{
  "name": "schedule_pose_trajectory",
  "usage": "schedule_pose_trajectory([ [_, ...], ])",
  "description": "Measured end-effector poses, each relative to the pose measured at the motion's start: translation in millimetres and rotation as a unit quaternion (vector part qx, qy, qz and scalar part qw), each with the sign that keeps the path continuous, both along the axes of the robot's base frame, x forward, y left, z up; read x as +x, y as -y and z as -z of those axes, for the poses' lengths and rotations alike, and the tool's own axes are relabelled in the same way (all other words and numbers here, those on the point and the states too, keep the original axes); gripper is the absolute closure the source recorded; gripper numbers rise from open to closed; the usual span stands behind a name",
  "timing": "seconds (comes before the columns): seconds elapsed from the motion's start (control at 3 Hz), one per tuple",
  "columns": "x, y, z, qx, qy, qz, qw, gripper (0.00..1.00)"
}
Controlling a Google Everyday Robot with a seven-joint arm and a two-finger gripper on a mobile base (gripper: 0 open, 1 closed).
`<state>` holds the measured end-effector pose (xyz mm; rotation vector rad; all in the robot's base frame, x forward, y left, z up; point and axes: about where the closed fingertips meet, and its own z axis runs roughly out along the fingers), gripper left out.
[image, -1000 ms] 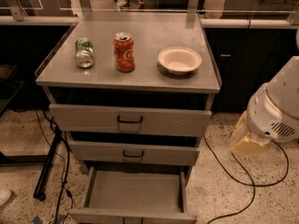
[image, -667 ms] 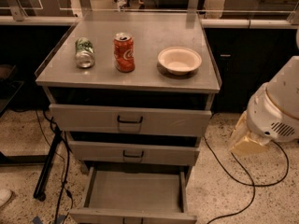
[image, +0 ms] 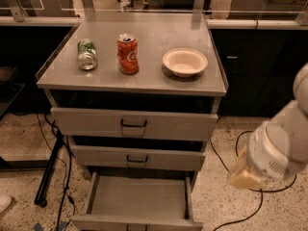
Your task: Close bottom drawer
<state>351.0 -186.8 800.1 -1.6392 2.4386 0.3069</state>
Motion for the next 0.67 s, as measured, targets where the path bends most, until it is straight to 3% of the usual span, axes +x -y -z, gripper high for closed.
schedule_pose_trajectory([
  [0.33, -45.1, -3.0, 92.6, 0.014, -0.084, 0.017, 0.9963, 1.0],
  [0.67, -45.1, -3.0, 92.6, 0.014, -0.084, 0.017, 0.9963, 1.0],
])
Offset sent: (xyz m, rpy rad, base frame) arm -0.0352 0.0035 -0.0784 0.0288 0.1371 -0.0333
